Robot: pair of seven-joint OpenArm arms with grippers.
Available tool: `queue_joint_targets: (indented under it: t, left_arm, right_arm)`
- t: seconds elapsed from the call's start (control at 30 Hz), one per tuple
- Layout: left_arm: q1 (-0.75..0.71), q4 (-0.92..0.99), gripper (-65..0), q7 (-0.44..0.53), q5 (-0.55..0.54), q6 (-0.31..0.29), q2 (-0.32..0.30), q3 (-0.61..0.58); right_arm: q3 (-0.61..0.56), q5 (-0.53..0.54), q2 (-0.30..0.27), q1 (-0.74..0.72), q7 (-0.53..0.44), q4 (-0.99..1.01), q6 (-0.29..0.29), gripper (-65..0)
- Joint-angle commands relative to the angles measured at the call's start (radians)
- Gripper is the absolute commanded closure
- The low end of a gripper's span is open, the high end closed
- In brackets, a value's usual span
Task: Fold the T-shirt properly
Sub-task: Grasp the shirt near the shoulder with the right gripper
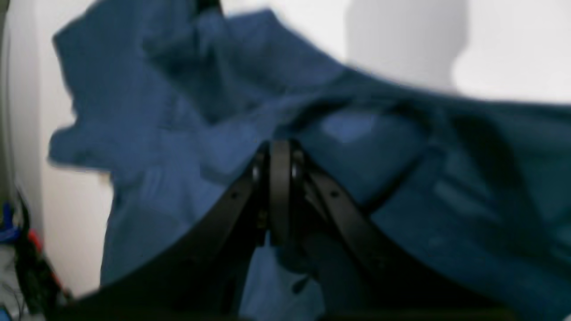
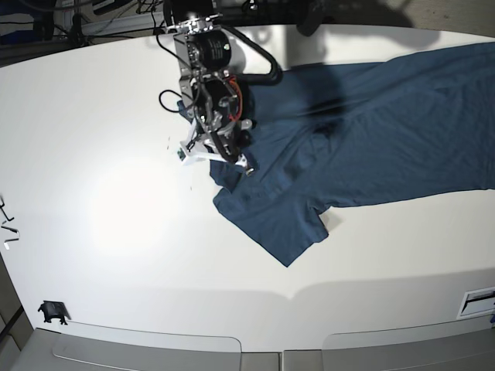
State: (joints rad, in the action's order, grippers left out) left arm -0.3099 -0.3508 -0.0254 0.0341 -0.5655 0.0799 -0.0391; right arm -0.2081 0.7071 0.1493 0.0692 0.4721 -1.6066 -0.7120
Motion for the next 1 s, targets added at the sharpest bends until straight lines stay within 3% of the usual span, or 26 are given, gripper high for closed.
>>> queue_joint_targets:
  t: [0.0, 0.27, 0.37, 0.47, 0.63, 0.7, 0.77, 0.97]
  left_arm:
    - [-0.009, -0.002, 0.0, 0.004, 0.0, -0.027, 0.014, -0.002]
    - [-0.009, -0.002, 0.0, 0.004, 0.0, -0.027, 0.014, -0.002]
    - [-0.009, -0.002, 0.0, 0.004, 0.0, -0.027, 0.014, -0.002]
    - [-0.009, -0.002, 0.0, 0.004, 0.0, -0.027, 0.014, -0.002]
    - [-0.009, -0.002, 0.0, 0.004, 0.0, -0.027, 0.014, -0.002]
    - [-0.009, -0.002, 0.0, 0.004, 0.0, -0.027, 0.014, -0.002]
    - [-0.009, -0.002, 0.0, 0.004, 0.0, -0.027, 0.014, -0.002]
    - [-0.009, -0.002, 0.0, 0.004, 0.0, -0.027, 0.014, -0.002]
  right_arm:
    - [-0.011, 0.0, 0.008, -0.017, -0.025, -0.018, 0.014, 0.0]
    - [-0.095, 0.0, 0.008, -0.016, -0.081, -0.018, 0.014, 0.0]
    - [-0.143, 0.003, 0.008, -0.016, -0.149, -0.018, 0.066, 0.0]
    - [-0.2, 0.003, 0.008, -0.016, -0.263, -0.018, 0.245, 0.0]
    - [-0.276, -0.064, 0.008, -0.016, -0.462, -0.018, 0.727, 0.0]
    - [-0.291, -0.127, 0.008, -0.016, -0.529, -0.018, 0.858, 0.0]
    - [-0.291, -0.172, 0.008, -0.017, -0.544, -0.018, 0.909, 0.0]
    - [-0.291, -0.204, 0.008, -0.016, -0.522, -0.018, 0.909, 0.0]
